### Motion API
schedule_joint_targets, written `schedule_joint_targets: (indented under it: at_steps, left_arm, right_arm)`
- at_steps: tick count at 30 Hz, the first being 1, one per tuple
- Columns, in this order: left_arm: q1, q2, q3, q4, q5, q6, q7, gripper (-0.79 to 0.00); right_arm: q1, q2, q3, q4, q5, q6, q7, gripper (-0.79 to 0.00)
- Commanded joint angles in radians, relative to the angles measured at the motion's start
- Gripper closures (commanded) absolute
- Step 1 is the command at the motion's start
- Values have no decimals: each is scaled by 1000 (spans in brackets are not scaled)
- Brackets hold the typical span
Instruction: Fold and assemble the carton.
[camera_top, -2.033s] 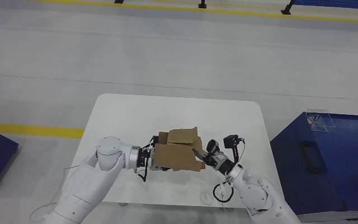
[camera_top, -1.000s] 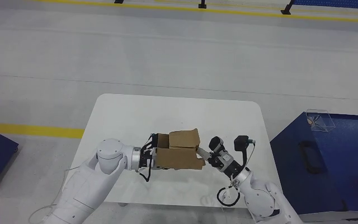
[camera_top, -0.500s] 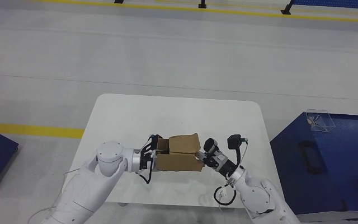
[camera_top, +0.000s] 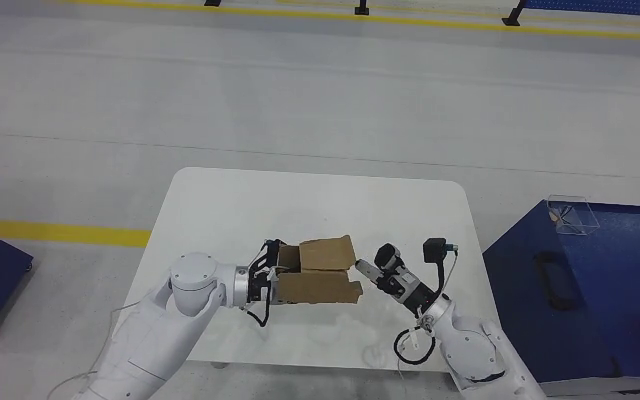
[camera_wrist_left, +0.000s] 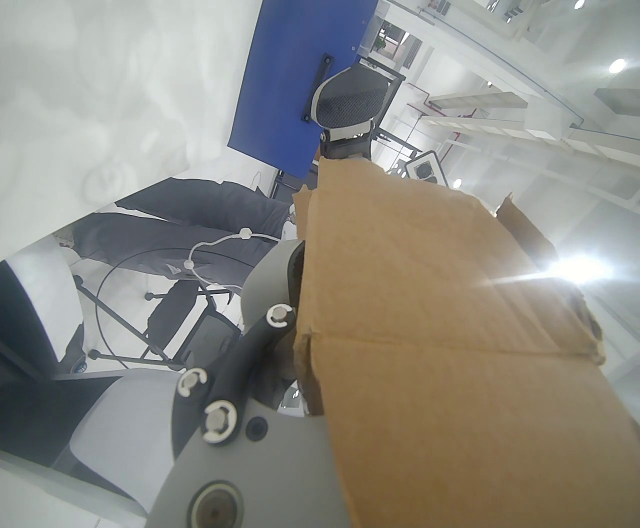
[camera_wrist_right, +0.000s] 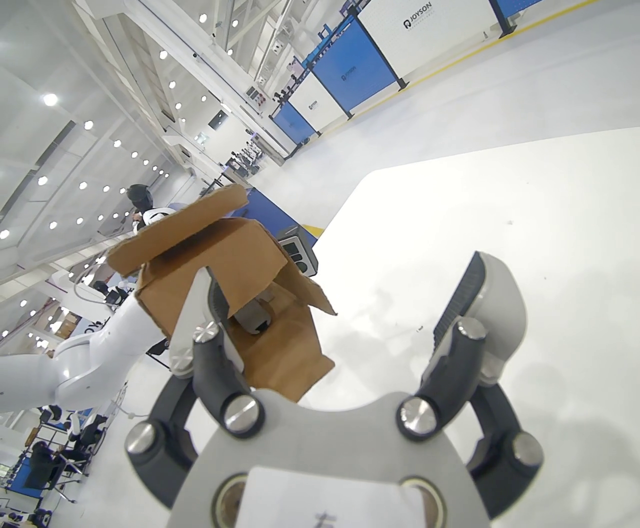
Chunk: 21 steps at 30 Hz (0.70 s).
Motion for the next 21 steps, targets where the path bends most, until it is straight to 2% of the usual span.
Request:
schedule_joint_targets:
  at_steps: [1,12,21]
  left_arm:
    - [2,1,-2,1,-3,-3,-1,0]
    - [7,3,-19,13,-31,-6,3,0]
    - [3,0,18,3,-5,-15,-18,0]
  right_arm:
    - [-7,1,9,-2,5,-1,2,-785]
    - [-28,1,13,6,27,-12,13,-785]
    - [43,-13,-83,42,-6,36,41,-785]
